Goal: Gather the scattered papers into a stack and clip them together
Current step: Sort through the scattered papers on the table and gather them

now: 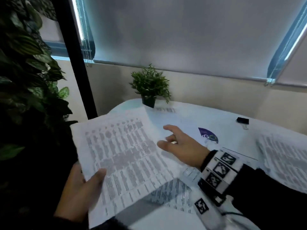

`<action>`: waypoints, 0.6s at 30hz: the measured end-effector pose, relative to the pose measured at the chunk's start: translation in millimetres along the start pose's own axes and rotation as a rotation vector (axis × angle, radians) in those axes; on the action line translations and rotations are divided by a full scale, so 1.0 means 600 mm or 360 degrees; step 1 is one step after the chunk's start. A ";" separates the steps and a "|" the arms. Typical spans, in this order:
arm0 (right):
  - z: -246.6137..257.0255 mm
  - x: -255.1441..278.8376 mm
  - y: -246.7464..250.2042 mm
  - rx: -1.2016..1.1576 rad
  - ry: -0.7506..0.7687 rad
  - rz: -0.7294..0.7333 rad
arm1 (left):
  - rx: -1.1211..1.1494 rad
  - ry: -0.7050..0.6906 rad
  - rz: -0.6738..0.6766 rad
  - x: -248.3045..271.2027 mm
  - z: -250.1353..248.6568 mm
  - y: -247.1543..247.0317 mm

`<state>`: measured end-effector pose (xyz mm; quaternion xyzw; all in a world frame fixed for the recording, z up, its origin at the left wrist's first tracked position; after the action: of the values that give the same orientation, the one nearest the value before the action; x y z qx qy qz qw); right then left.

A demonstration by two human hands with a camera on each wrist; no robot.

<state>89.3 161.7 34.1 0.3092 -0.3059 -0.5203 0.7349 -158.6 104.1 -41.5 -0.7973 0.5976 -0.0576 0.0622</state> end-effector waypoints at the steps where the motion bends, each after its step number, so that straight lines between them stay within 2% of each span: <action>1: 0.002 -0.029 -0.011 0.0277 0.0015 0.0070 | -0.0142 -0.0029 -0.0108 -0.002 0.011 0.039; 3: 0.003 -0.090 -0.025 0.0879 0.0045 0.0073 | -0.0256 0.0005 -0.0344 -0.004 0.036 0.114; 4: 0.002 -0.117 -0.029 0.1112 0.0033 0.0056 | -0.0286 0.0017 -0.0387 -0.011 0.057 0.147; 6: -0.017 -0.165 -0.048 0.1369 -0.0056 0.0143 | -0.0322 -0.0022 -0.0290 -0.023 0.080 0.175; 10: -0.058 -0.194 -0.096 0.1559 -0.0265 0.0438 | -0.0206 -0.0040 -0.0186 -0.013 0.070 0.157; 14: -0.052 -0.196 -0.107 0.1740 -0.0258 0.0375 | 0.0208 0.0052 -0.0120 -0.012 0.082 0.138; 18: -0.036 -0.196 -0.095 0.1822 -0.0318 0.0324 | 0.0317 0.0052 -0.0043 -0.003 0.067 0.121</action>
<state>41.2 261.4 -38.1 0.5751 -0.6341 -0.2258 0.4650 -221.4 87.0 -93.4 -0.7941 0.5790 -0.1306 0.1307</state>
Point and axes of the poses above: each hand's wrist, its own x-axis away from the middle knuckle, its own y-axis out of the back of the hand, z = x × y, the point moved 7 cm from there along -x, towards the middle knuckle, and after that the axes turned 15 degrees about x, right-handed, at the moved point
